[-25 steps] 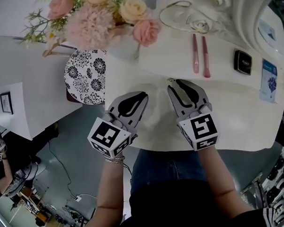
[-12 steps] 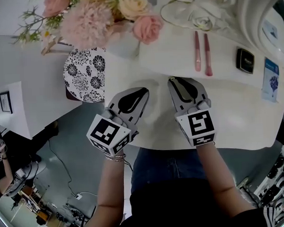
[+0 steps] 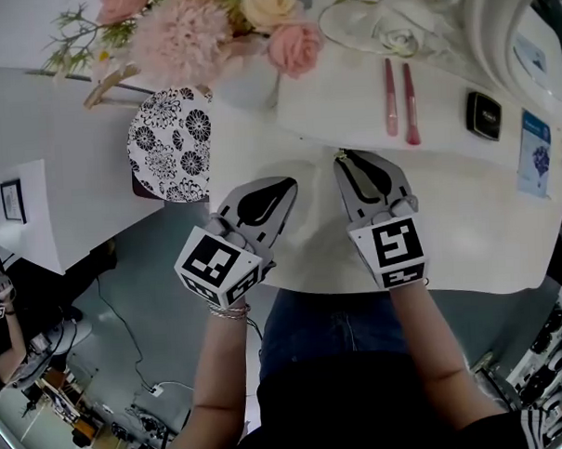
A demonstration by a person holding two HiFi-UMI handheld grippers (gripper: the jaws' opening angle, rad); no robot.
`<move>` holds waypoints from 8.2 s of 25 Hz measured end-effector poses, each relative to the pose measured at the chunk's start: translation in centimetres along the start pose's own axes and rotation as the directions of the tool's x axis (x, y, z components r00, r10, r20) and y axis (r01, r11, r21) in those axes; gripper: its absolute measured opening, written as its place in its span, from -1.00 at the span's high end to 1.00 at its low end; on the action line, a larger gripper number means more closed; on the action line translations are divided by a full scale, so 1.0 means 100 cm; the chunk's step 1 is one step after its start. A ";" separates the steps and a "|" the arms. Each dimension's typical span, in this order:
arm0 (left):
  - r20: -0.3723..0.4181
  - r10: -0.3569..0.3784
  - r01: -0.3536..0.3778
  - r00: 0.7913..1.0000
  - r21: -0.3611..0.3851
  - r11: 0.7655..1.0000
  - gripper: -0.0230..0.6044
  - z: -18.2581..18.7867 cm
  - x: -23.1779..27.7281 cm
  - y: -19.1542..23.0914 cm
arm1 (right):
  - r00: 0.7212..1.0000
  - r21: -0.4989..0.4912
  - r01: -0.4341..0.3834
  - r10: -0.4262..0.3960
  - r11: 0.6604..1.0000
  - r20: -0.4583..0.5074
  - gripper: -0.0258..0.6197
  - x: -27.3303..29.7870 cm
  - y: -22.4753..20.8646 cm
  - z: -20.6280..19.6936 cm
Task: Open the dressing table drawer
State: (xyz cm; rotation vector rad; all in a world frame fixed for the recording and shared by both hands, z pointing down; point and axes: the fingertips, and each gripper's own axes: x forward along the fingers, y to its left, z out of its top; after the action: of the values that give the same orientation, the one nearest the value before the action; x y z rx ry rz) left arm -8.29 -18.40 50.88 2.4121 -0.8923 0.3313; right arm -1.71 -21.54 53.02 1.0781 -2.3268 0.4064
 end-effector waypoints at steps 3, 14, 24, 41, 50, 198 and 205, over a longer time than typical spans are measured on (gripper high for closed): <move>0.002 -0.004 0.004 1.000 -0.001 1.000 0.88 -0.001 -0.002 -0.002 | 1.000 -0.001 0.001 -0.001 1.000 -0.002 0.67 -0.002 0.002 -0.001; -0.019 -0.033 0.033 0.999 0.004 0.999 0.88 -0.016 -0.011 -0.013 | 1.000 0.000 0.010 -0.010 1.000 -0.009 0.67 -0.009 0.013 -0.008; -0.024 -0.045 0.045 0.999 0.008 0.999 0.88 -0.020 -0.016 -0.018 | 1.000 0.005 0.012 -0.012 1.000 -0.016 0.67 -0.015 0.022 -0.013; -0.038 -0.080 0.080 0.996 0.001 0.997 0.88 -0.029 -0.024 -0.028 | 0.999 0.015 0.012 -0.011 1.000 -0.041 0.67 -0.023 0.036 -0.024; -0.042 -0.091 0.091 0.995 0.002 0.996 0.88 -0.032 -0.030 -0.033 | 0.998 0.054 0.033 -0.031 0.998 -0.052 0.63 -0.030 0.037 -0.028; 0.281 -0.017 -0.069 0.960 0.291 0.954 0.88 0.175 -0.119 -0.145 | 0.881 -0.079 0.042 0.000 0.996 0.473 0.86 -0.295 -0.017 0.160; 0.288 -0.014 -0.076 0.958 0.300 0.951 0.88 0.178 -0.120 -0.146 | 0.875 -0.097 0.049 0.004 0.994 0.483 0.86 -0.297 -0.018 0.162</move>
State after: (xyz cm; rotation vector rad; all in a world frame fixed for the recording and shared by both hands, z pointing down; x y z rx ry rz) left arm -6.98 -12.89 25.53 2.7883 -1.0732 0.1393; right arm 9.98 -12.33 22.63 1.2658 -2.7259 -0.0086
